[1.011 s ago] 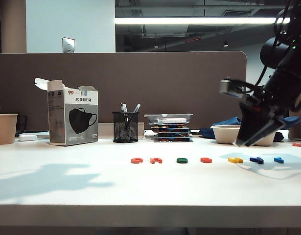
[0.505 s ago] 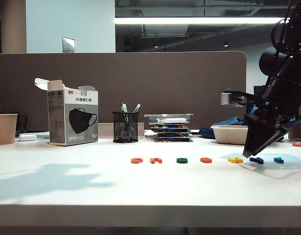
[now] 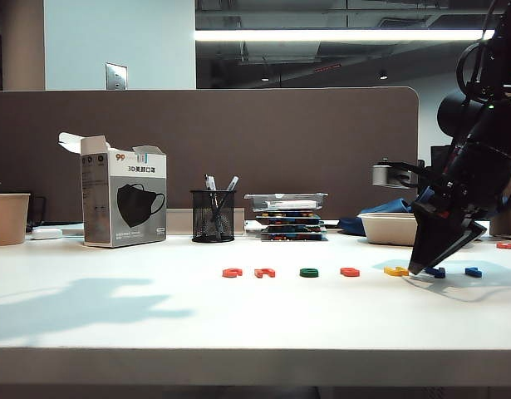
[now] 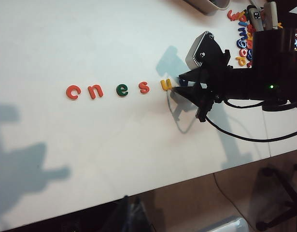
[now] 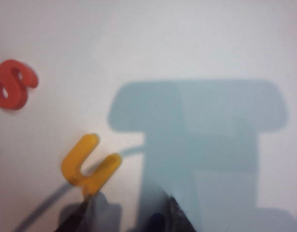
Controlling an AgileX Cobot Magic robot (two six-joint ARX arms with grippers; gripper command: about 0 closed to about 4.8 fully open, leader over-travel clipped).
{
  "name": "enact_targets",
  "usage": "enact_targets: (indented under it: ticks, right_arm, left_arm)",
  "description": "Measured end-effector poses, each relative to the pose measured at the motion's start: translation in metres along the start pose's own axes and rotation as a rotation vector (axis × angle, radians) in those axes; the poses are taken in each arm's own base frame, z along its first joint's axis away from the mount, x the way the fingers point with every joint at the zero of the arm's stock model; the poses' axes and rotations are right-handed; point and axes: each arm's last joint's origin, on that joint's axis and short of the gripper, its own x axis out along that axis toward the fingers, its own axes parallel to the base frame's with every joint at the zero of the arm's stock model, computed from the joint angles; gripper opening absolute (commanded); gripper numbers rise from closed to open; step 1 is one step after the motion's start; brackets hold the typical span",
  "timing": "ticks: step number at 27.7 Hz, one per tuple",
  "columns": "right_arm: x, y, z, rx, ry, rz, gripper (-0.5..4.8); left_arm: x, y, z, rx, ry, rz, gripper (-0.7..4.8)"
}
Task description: Select the appropriate letters from the row of letter magnets placed on the table to arrange into the word "yes".
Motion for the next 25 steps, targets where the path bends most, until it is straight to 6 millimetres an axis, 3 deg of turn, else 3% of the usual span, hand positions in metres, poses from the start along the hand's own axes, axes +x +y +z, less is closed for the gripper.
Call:
enact_targets:
  ticks: [25]
  right_arm:
    - [-0.0042,-0.0034,0.0012,0.018,0.045,-0.006,1.66]
  left_arm:
    - [0.0000,0.0000,0.0000,0.000,0.000,0.000,-0.05]
